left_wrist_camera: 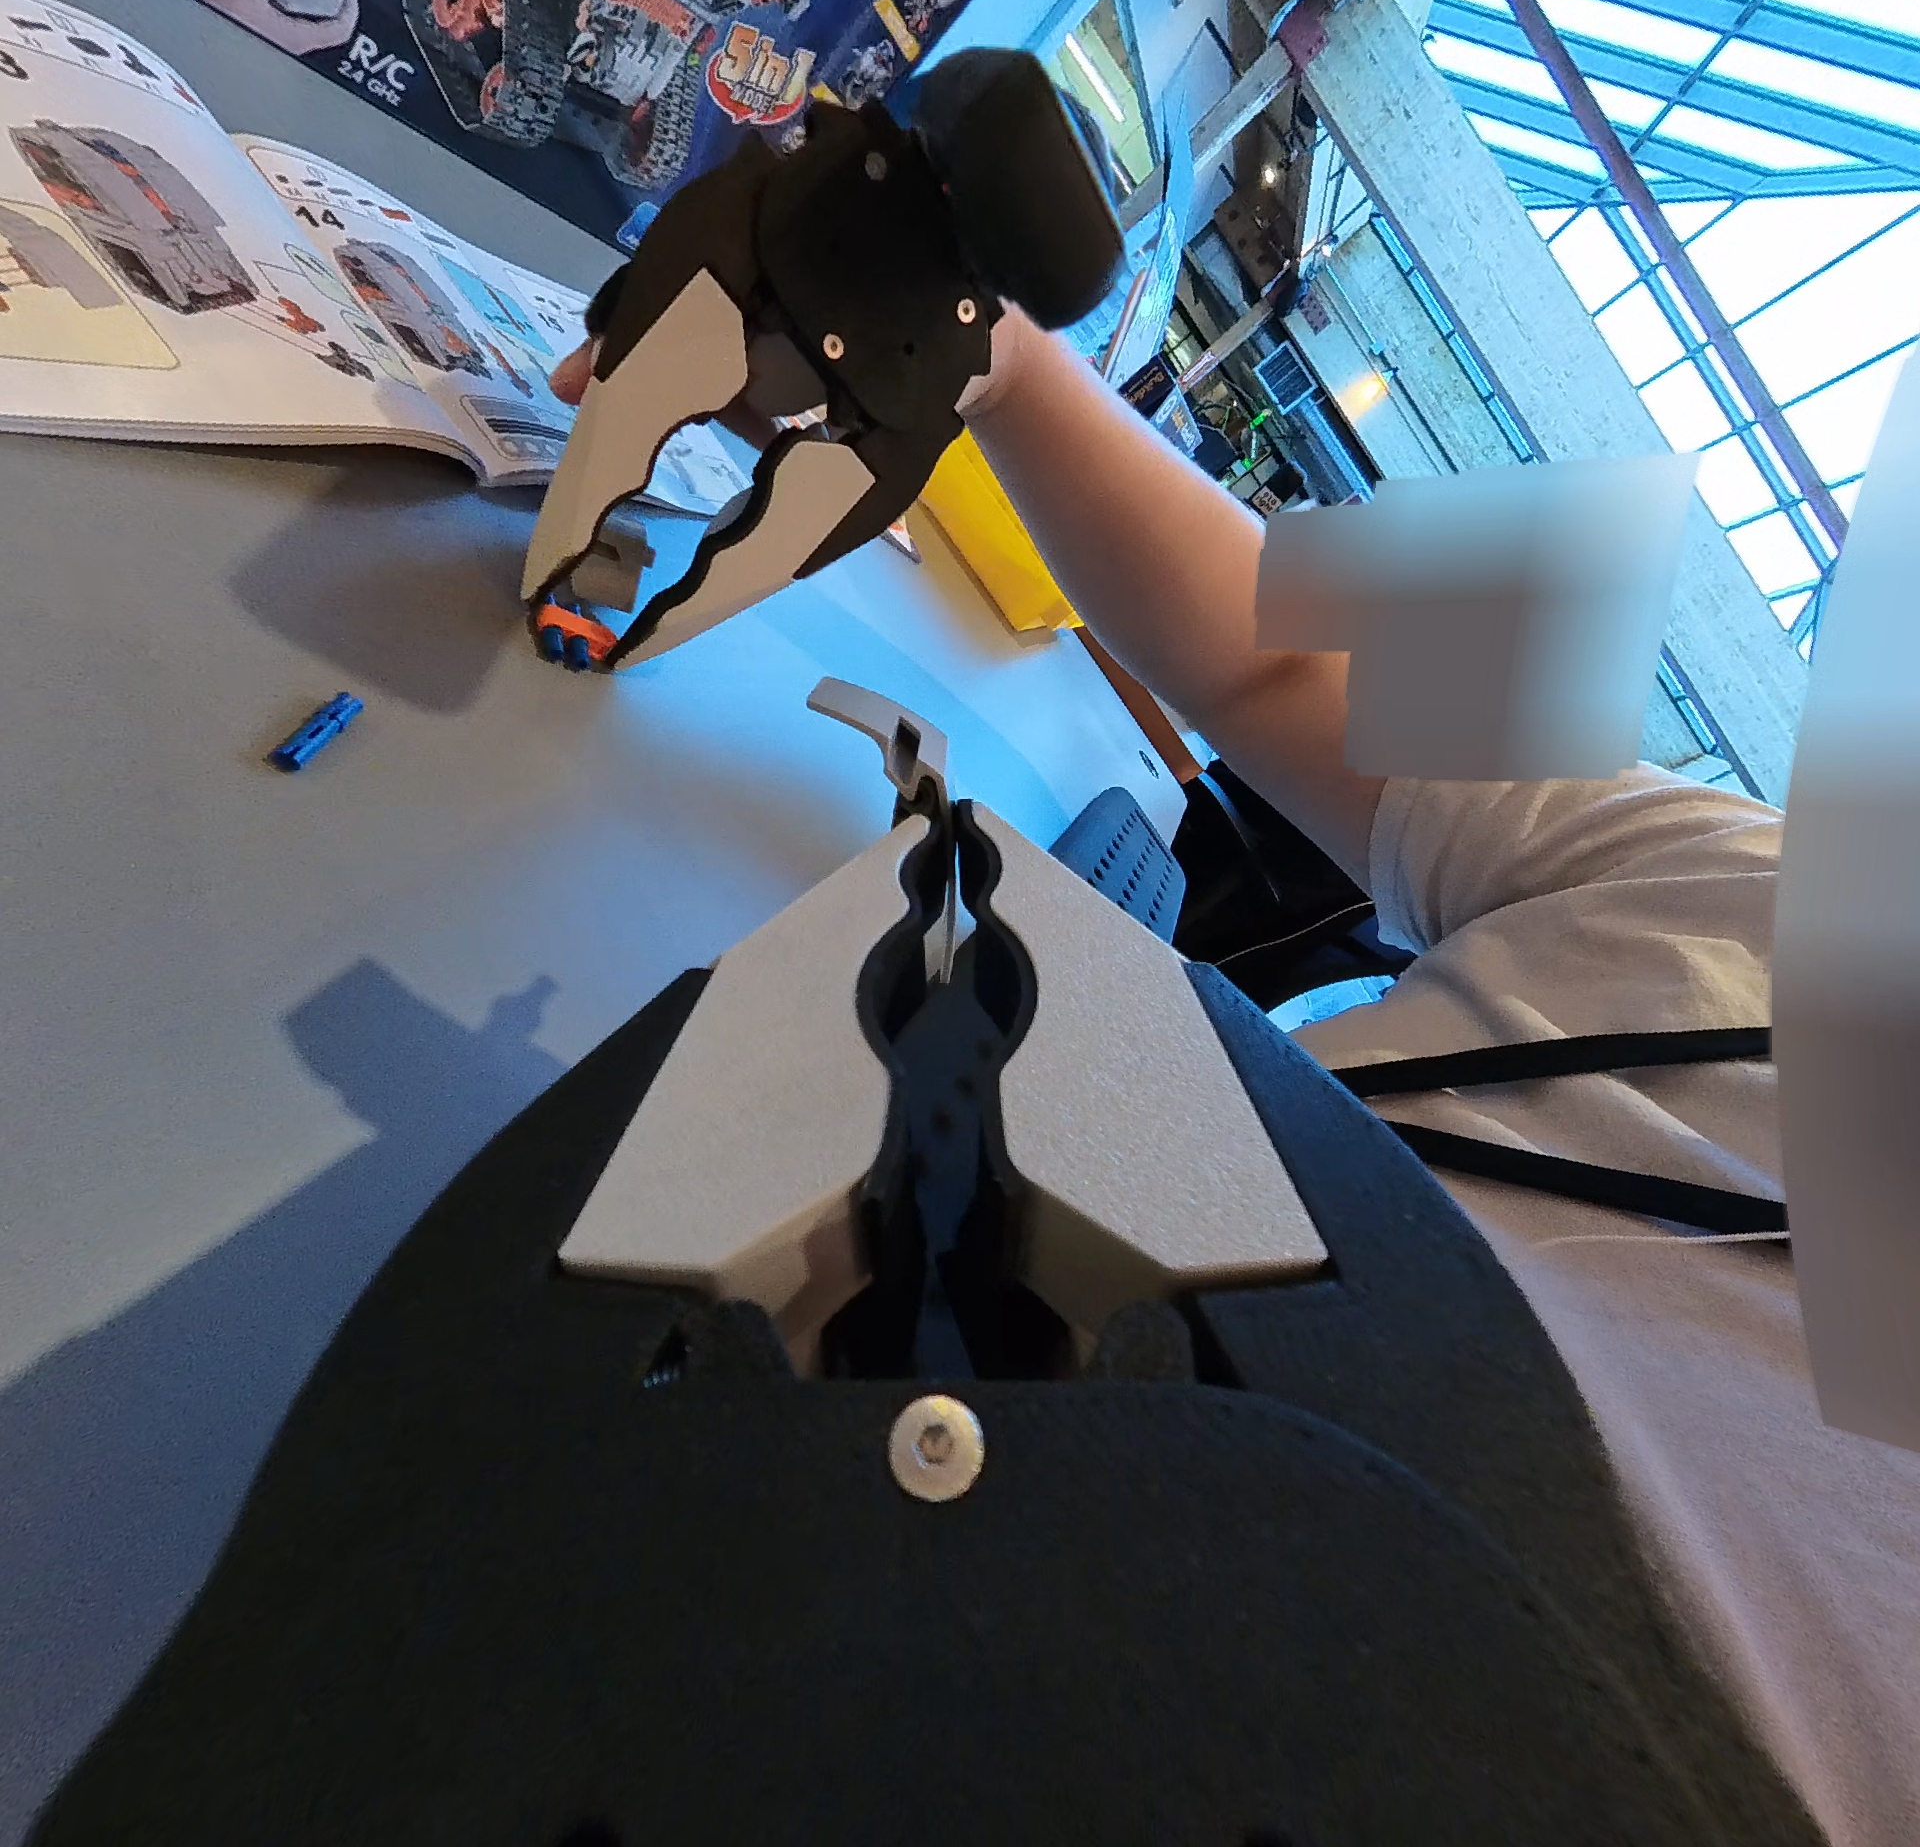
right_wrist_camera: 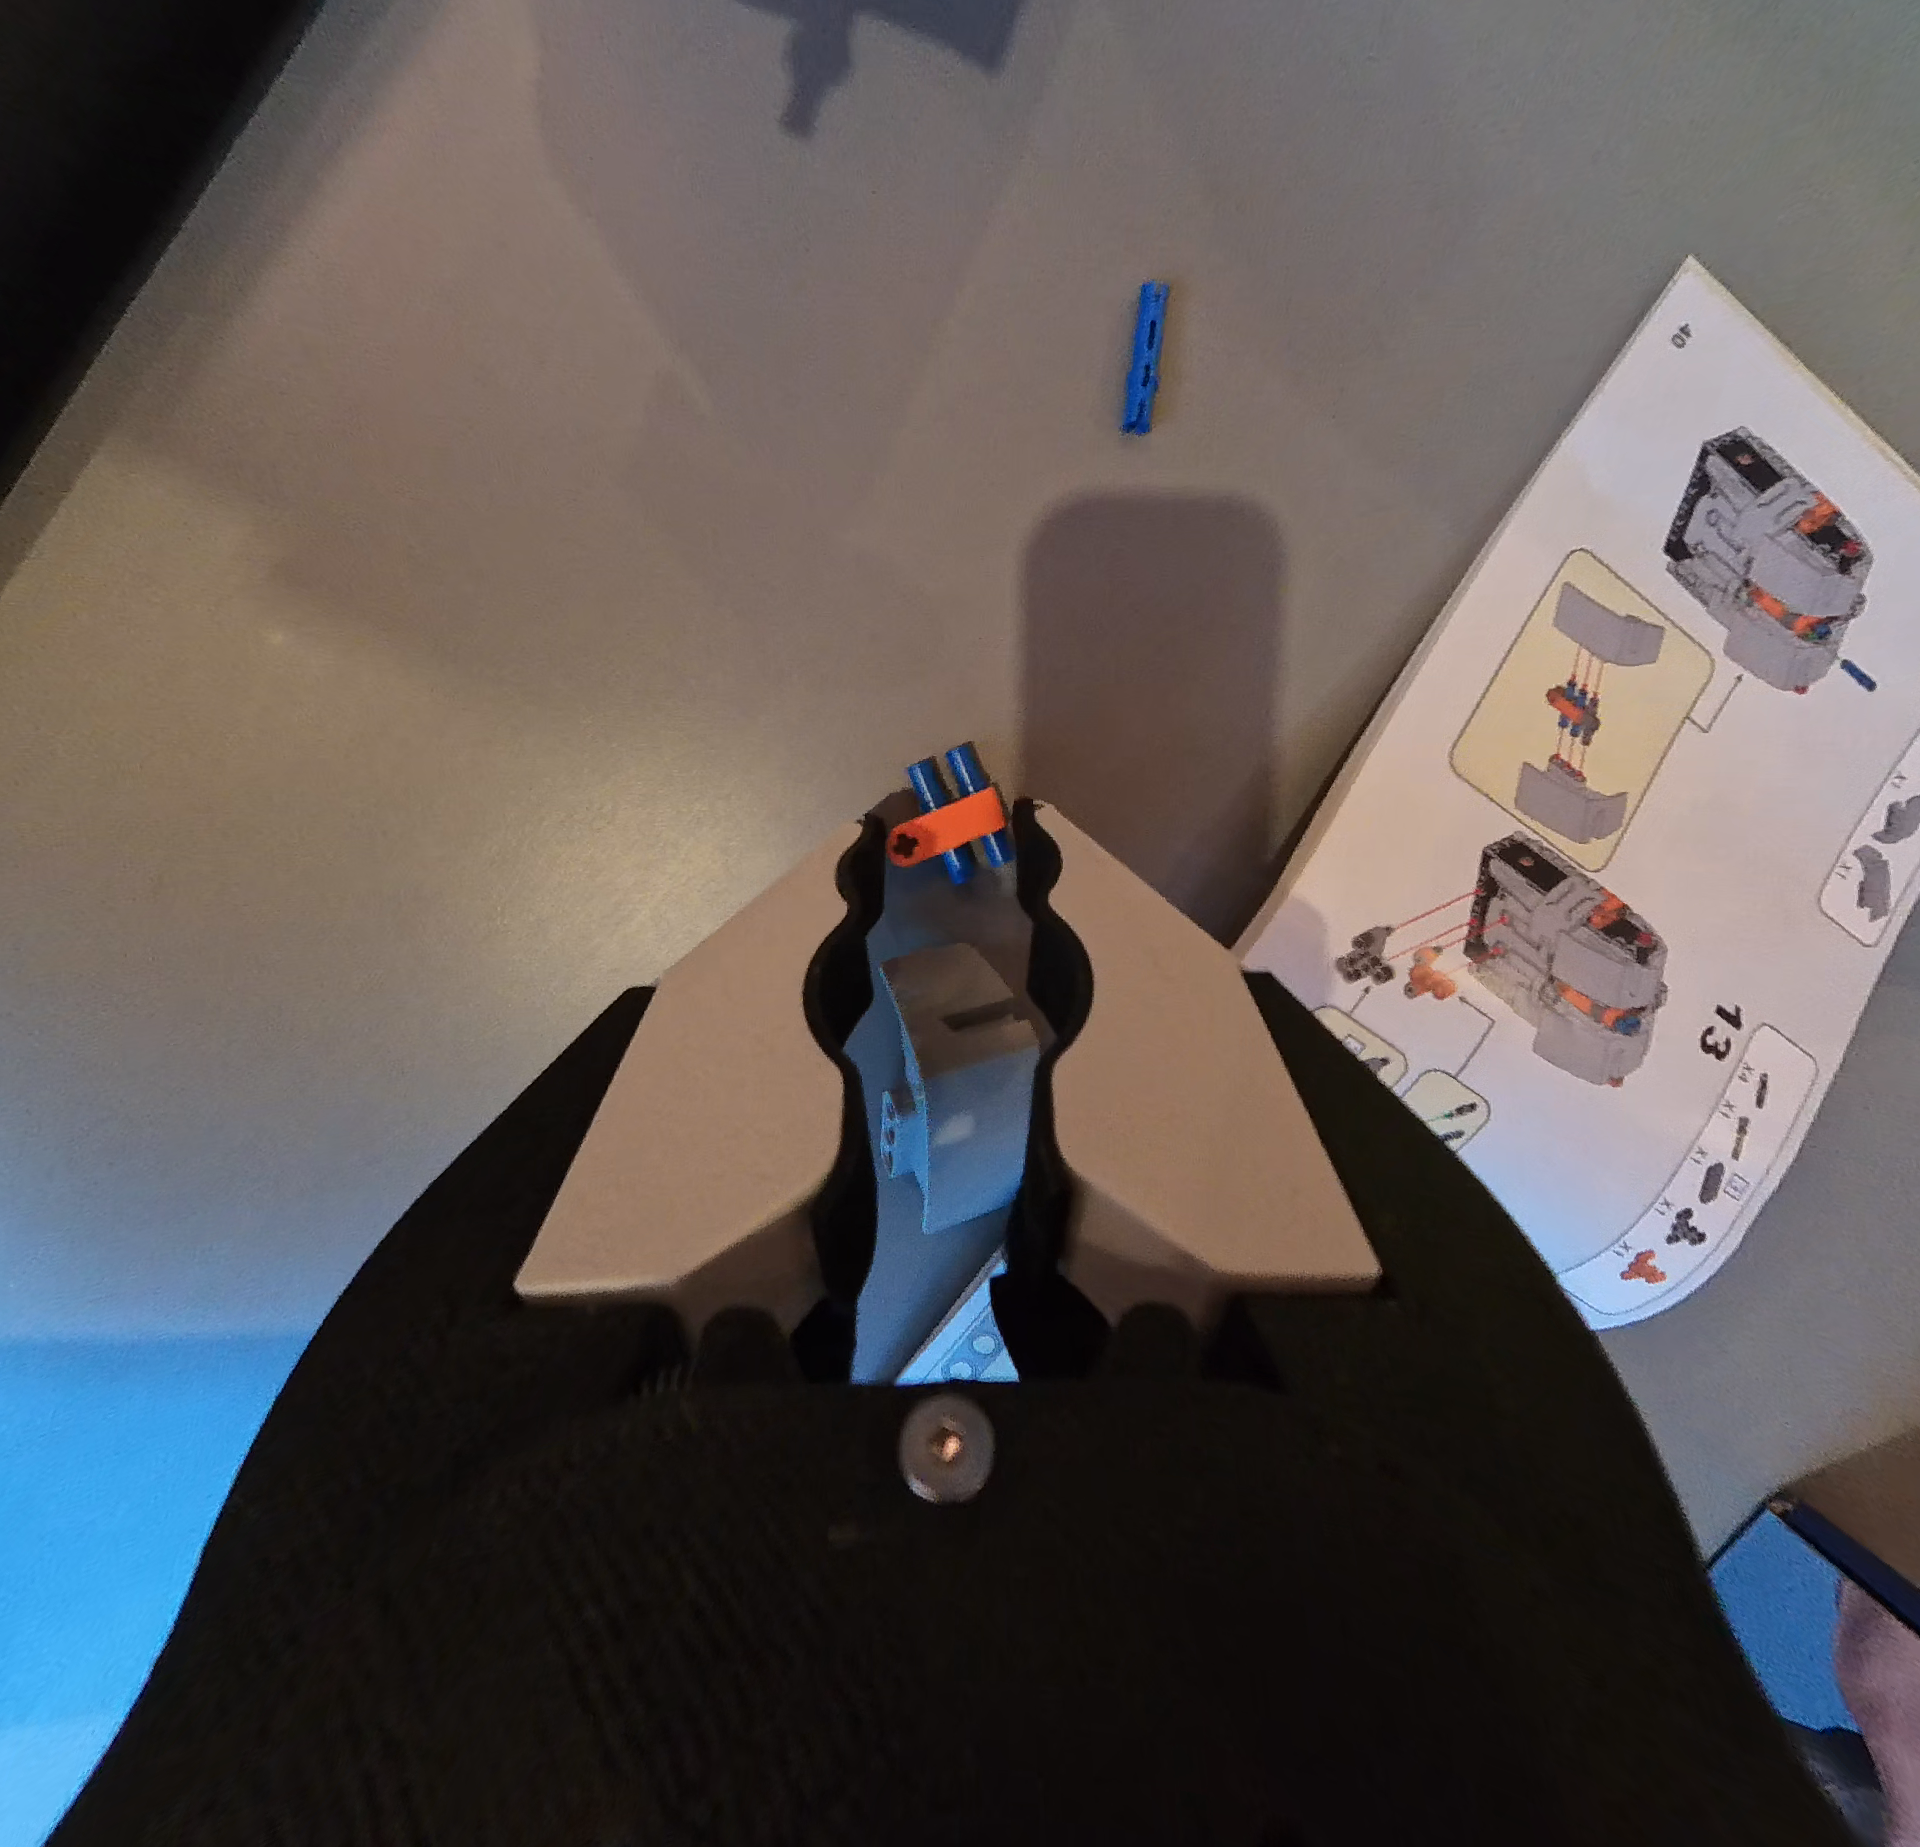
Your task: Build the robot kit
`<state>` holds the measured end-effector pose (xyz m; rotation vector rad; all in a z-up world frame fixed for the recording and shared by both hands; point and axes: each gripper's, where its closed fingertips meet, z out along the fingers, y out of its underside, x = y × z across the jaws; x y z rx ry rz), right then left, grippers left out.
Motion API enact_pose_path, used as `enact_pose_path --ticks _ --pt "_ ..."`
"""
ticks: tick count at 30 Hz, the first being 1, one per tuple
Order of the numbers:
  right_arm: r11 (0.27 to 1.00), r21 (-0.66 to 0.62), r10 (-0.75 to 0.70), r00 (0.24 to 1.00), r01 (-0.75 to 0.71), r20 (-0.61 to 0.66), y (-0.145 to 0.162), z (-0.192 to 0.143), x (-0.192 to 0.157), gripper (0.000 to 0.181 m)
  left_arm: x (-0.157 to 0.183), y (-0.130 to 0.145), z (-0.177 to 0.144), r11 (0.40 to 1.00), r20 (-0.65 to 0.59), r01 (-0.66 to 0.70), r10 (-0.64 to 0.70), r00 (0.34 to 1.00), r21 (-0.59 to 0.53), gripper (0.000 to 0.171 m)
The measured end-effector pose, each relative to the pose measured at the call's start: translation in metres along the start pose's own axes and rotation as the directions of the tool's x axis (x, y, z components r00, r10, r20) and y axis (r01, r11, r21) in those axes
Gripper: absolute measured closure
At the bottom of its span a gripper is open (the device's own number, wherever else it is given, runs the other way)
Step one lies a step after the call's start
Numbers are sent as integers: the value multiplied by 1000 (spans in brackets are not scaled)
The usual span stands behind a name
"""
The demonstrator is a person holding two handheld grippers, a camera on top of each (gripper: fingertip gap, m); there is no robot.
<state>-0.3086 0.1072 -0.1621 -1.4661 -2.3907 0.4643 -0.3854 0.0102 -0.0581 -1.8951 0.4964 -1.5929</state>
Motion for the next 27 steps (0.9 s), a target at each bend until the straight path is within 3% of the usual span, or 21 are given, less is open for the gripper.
enact_pose_path --ticks 7,13,19,27 --pt "999 -24 44 999 -44 -22 2 0 -1 159 1 2 -3 1000 8 3 -3 1000 8 171" --pt "997 9 73 968 -73 -239 -2 -5 -8 159 -11 -4 -6 997 32 30 -33 999 77 171" --pt "985 97 169 845 -139 -508 -7 -17 -19 159 -21 -12 -2 990 44 43 -49 998 132 171" --pt "946 273 319 667 -177 -674 -28 -38 -43 159 -26 -19 6 984 27 65 -70 997 165 171"
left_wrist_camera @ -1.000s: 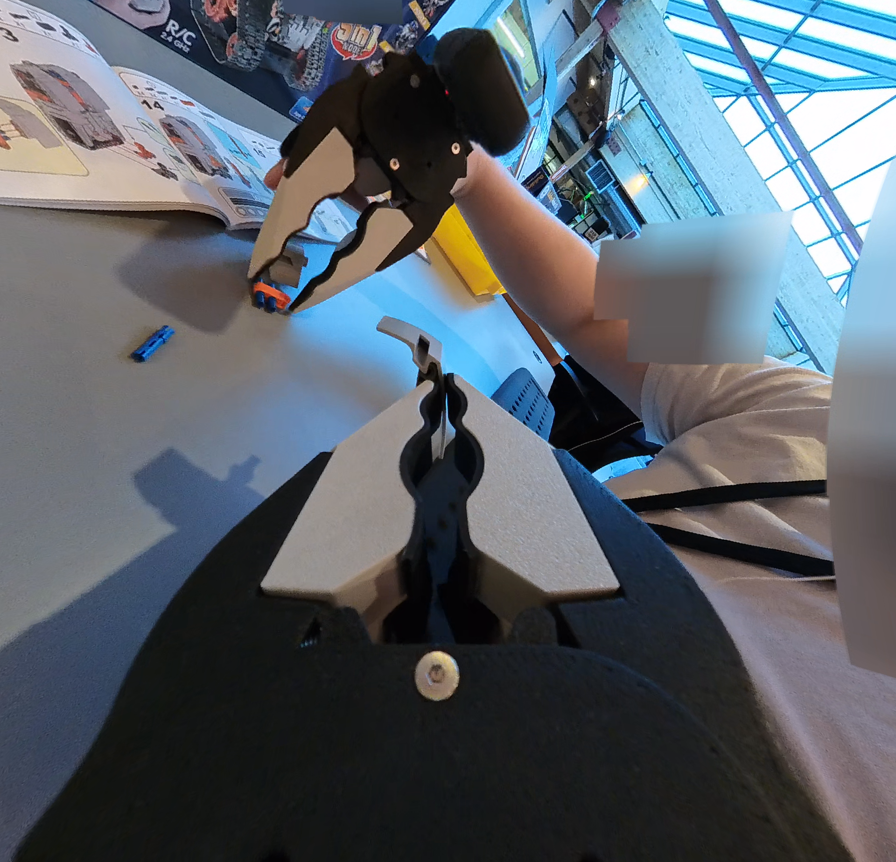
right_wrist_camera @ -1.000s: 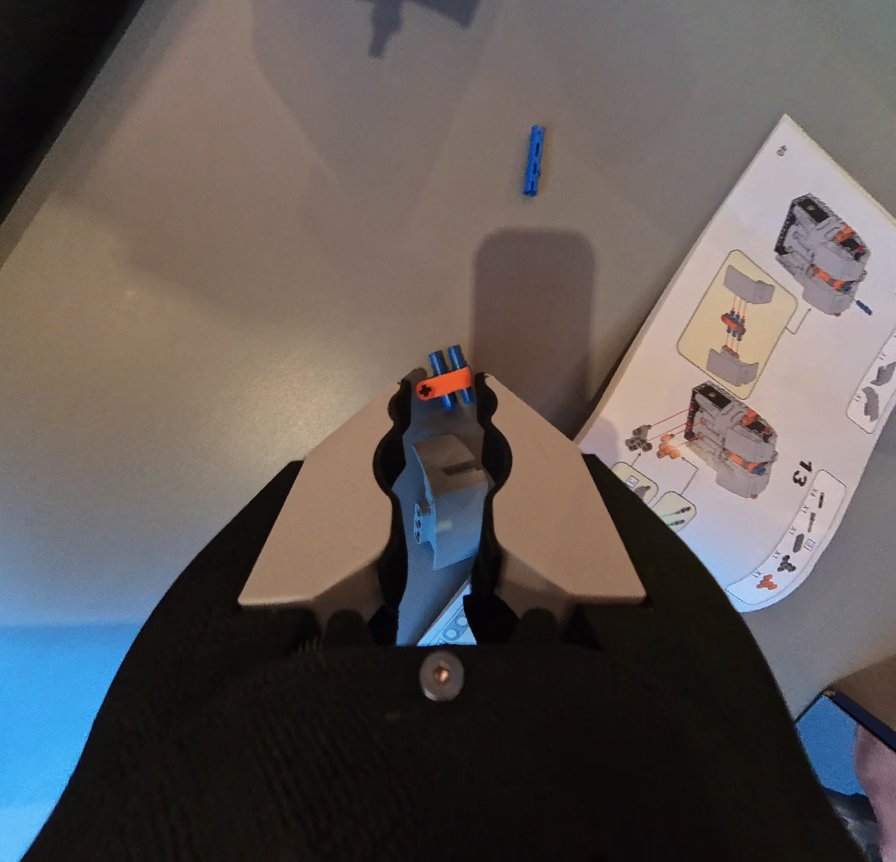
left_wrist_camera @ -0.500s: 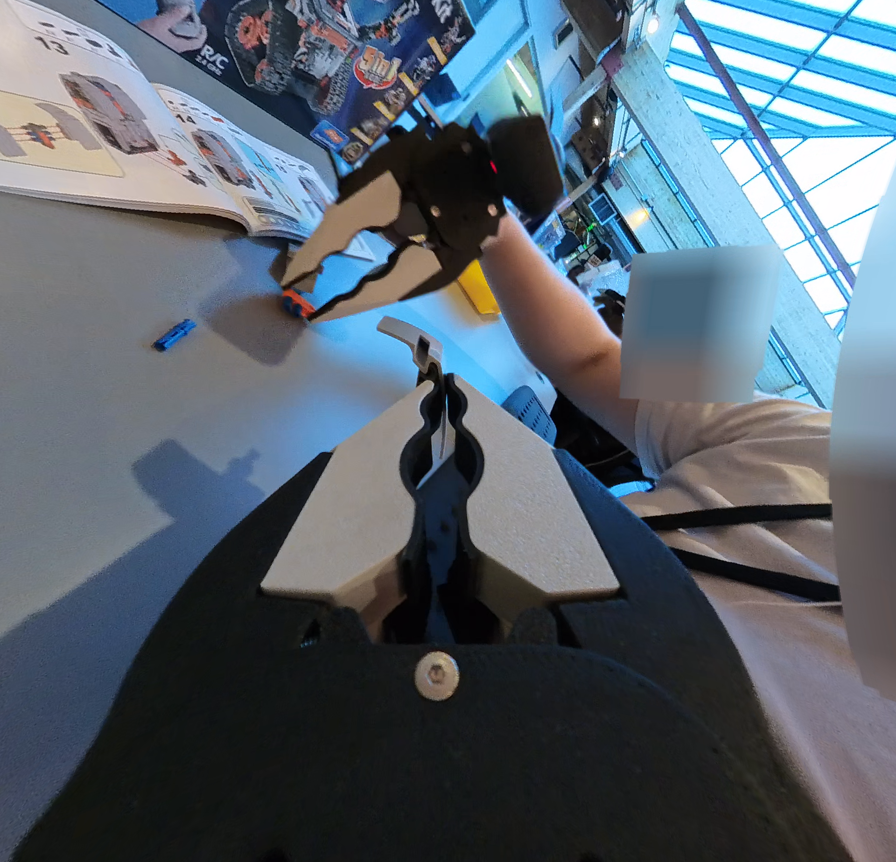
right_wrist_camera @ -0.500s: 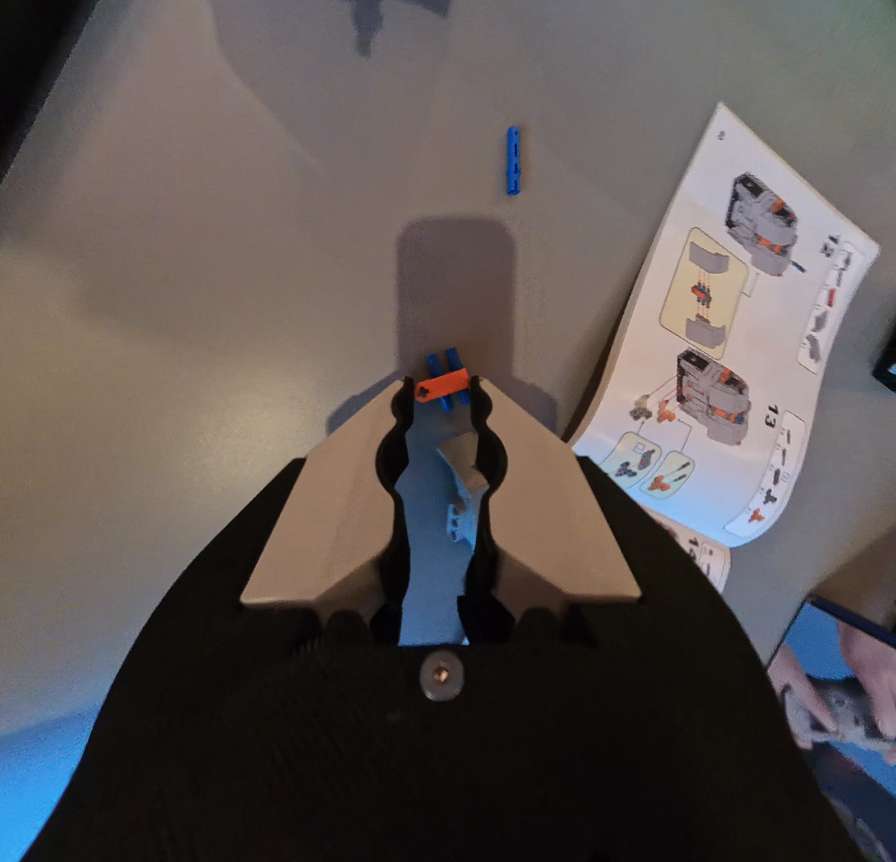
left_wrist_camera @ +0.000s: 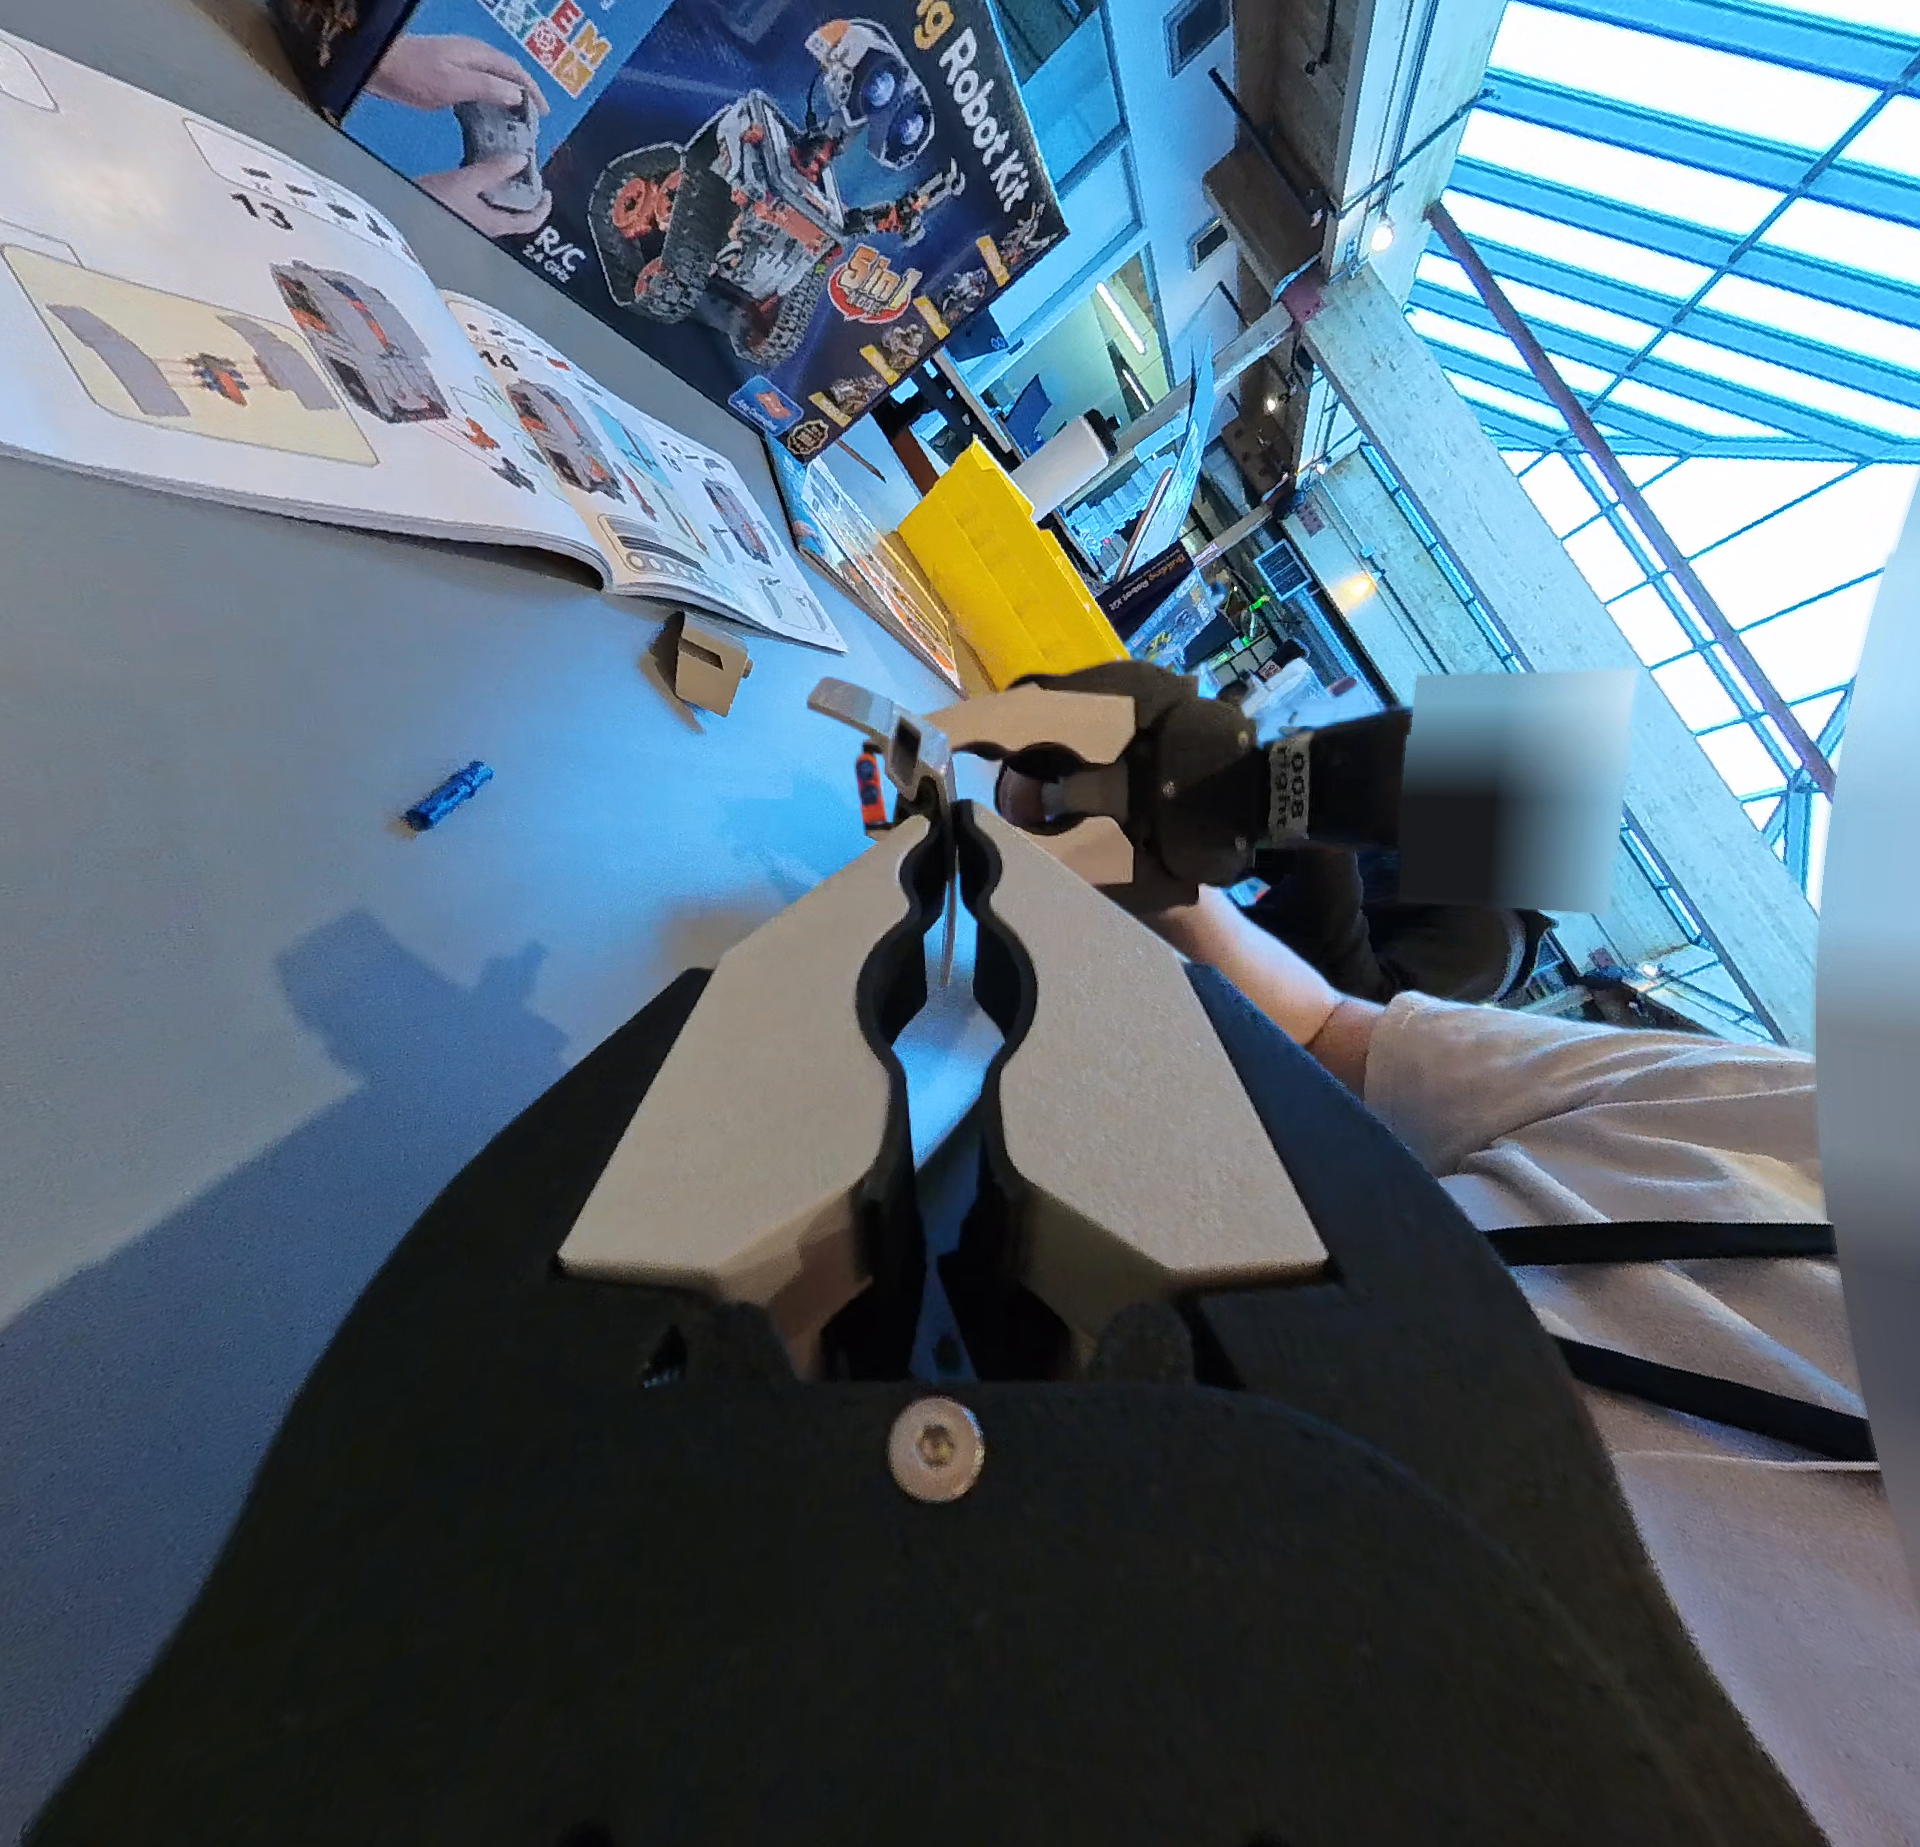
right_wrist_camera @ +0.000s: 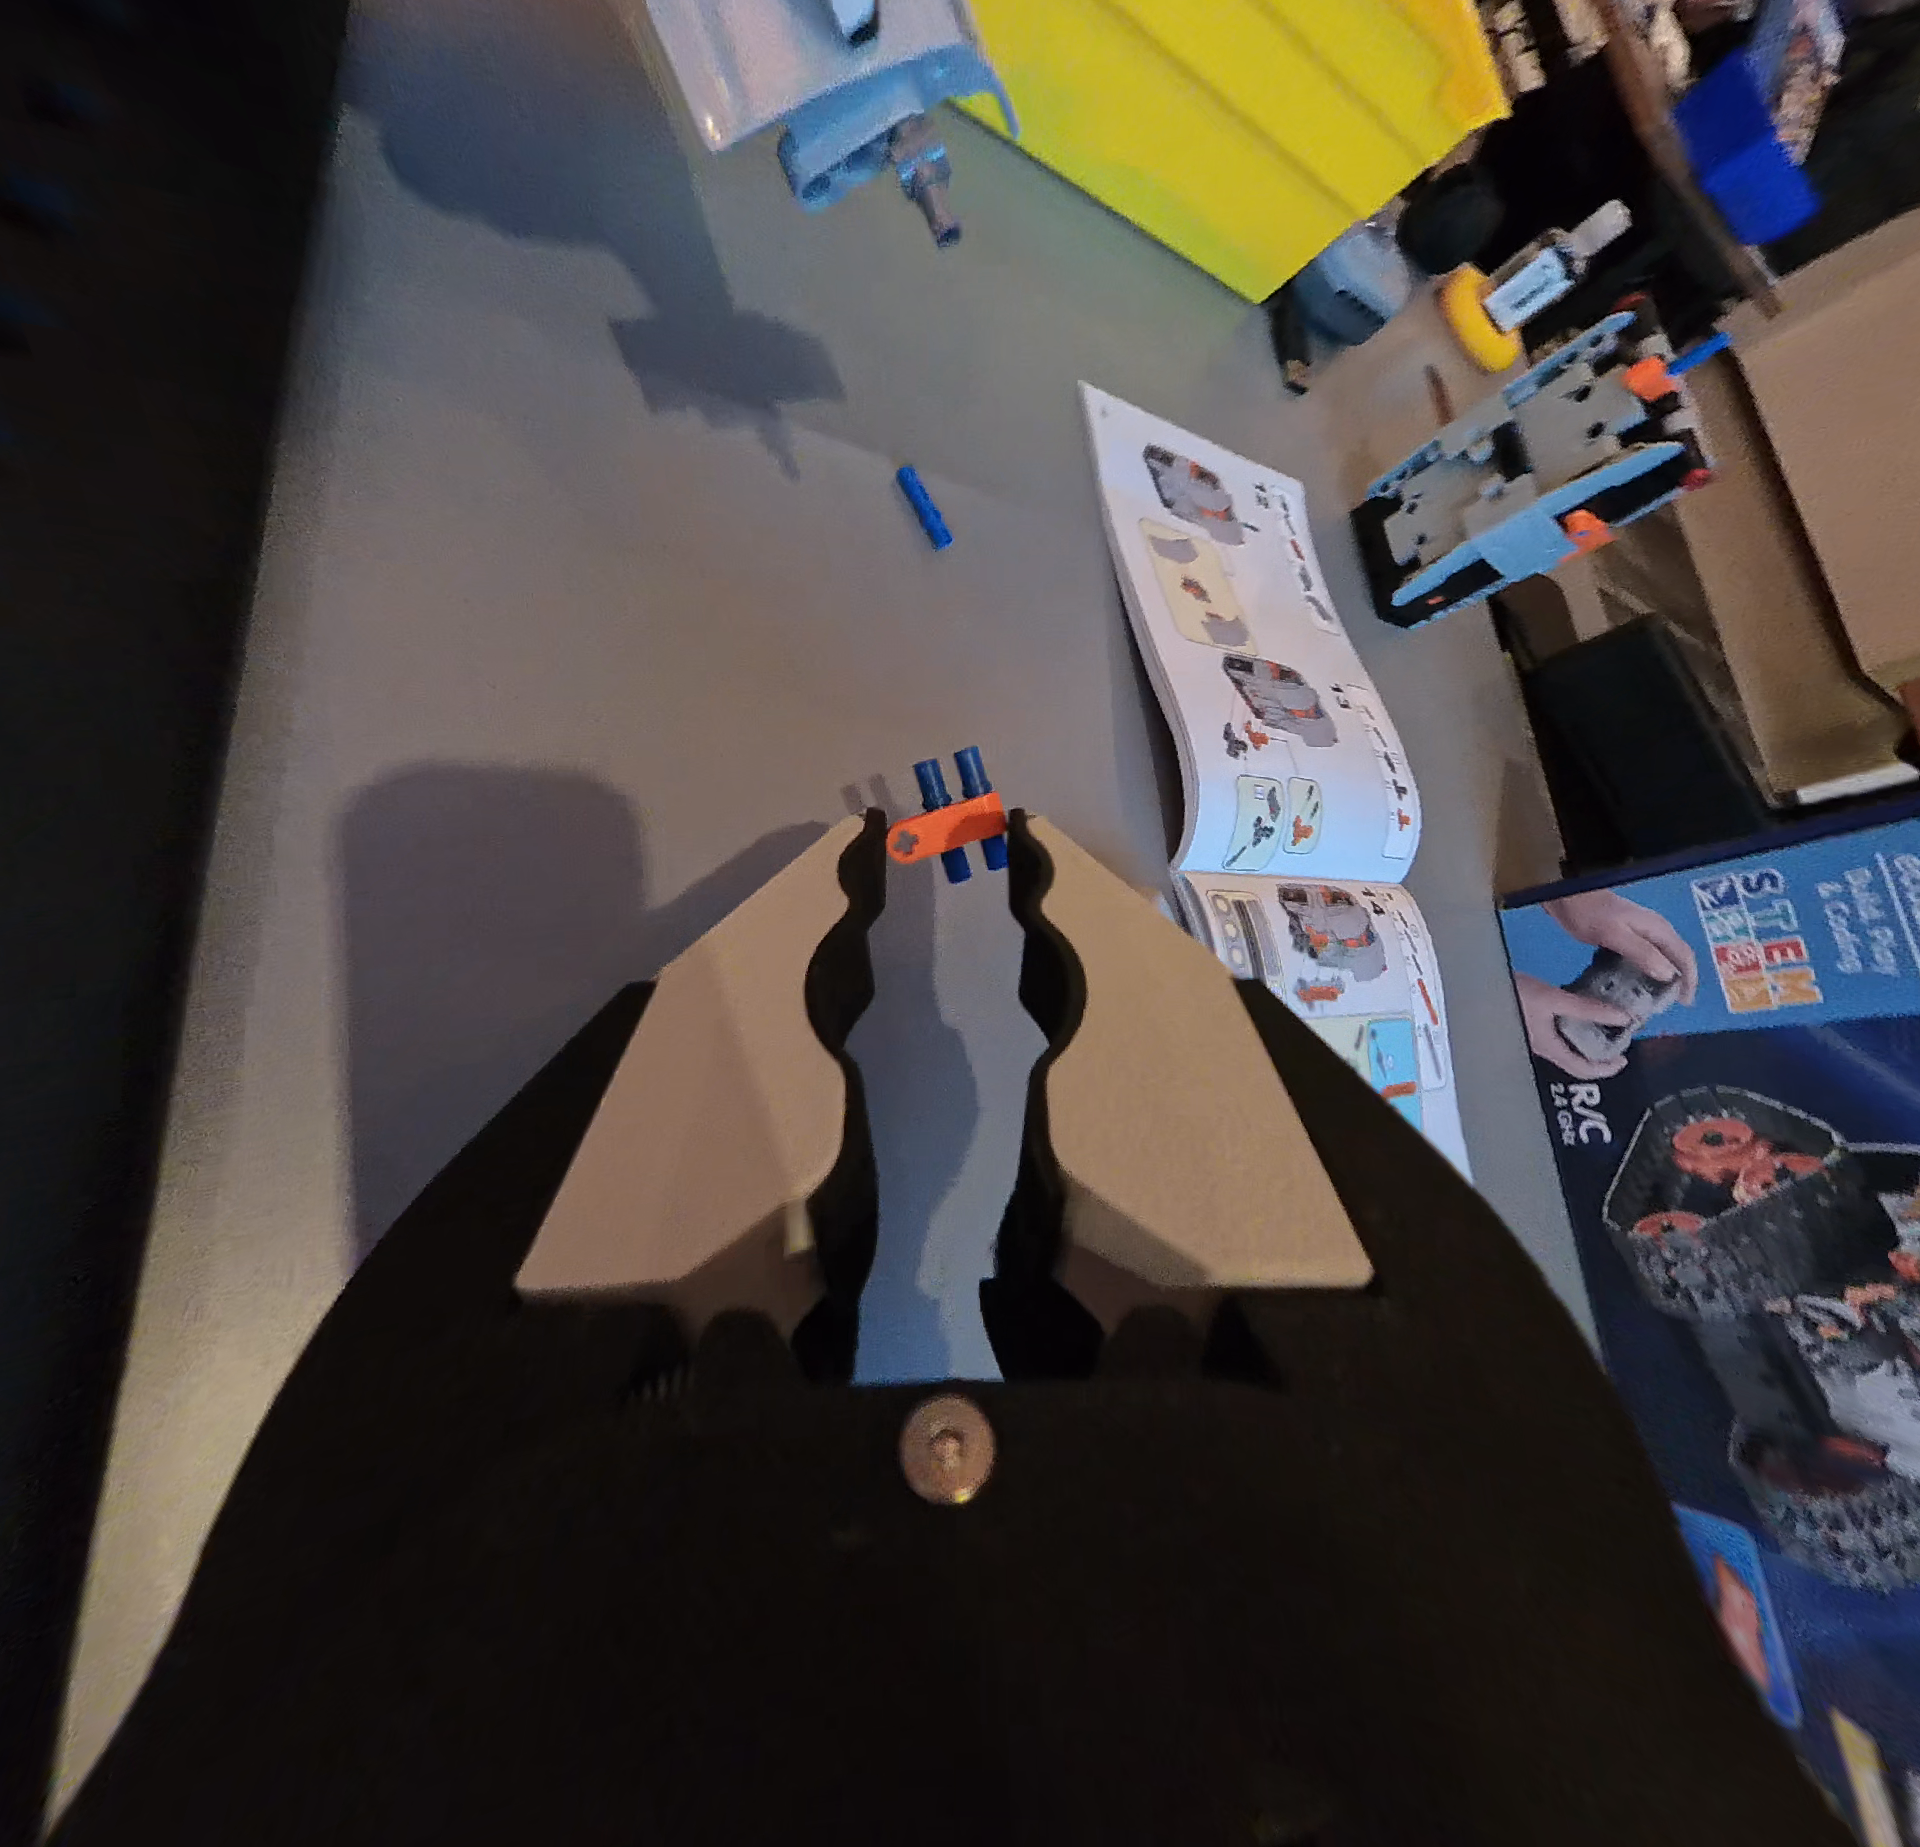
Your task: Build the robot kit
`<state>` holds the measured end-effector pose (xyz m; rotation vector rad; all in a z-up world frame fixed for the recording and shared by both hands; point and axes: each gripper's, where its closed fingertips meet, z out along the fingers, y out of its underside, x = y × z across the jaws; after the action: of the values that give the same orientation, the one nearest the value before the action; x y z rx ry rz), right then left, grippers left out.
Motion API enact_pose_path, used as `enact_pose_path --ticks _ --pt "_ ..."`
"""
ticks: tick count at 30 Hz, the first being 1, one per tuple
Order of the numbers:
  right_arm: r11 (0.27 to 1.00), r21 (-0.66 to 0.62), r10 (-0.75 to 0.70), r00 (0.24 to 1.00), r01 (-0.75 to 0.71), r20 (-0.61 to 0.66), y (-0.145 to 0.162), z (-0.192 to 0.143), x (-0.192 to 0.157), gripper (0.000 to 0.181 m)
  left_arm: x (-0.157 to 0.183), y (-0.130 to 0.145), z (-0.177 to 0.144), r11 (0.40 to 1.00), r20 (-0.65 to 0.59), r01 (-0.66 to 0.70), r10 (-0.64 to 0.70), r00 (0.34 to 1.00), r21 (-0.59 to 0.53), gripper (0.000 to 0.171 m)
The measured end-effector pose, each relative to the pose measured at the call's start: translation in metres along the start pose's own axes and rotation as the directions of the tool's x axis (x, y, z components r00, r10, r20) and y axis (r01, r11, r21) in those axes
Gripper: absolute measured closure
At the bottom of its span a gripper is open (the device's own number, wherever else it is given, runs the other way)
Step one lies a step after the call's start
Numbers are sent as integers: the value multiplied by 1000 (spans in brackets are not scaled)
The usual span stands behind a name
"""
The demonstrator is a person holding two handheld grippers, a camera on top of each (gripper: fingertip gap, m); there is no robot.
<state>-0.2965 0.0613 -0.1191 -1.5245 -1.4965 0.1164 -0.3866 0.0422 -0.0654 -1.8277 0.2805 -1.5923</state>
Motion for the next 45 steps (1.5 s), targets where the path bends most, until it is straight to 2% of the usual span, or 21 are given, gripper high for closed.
enact_pose_path --ticks 4,6,11,13,15,19,22,26,45 --pt "999 9 38 994 -38 -99 1 -13 6 159 3 -2 6 998 -19 -50 50 999 -23 171" --pt "993 40 114 986 -110 -119 2 -19 7 159 6 -5 11 993 -41 -110 108 993 -48 171" --pt "935 124 340 939 -331 -59 -3 -29 5 159 14 -16 21 927 -36 -367 366 930 -80 171" --pt "913 154 391 918 -379 -60 -6 -33 8 159 17 -21 21 909 -45 -411 409 911 -61 171" --pt "917 162 380 921 -364 -85 -6 -36 10 159 17 -22 20 913 -59 -407 404 913 -40 171" --pt "967 102 250 951 -235 -180 3 -36 15 159 3 -21 10 921 -29 -388 387 921 -18 171" --pt "982 63 188 963 -179 -192 6 -31 11 159 5 -32 1 932 -52 -356 359 932 62 171" --pt "990 22 141 970 -140 -198 11 -25 7 159 2 -35 -2 952 -80 -296 303 950 81 171" --pt "991 6 133 969 -134 -209 19 -21 11 159 3 -30 2 953 -101 -298 302 948 54 171"
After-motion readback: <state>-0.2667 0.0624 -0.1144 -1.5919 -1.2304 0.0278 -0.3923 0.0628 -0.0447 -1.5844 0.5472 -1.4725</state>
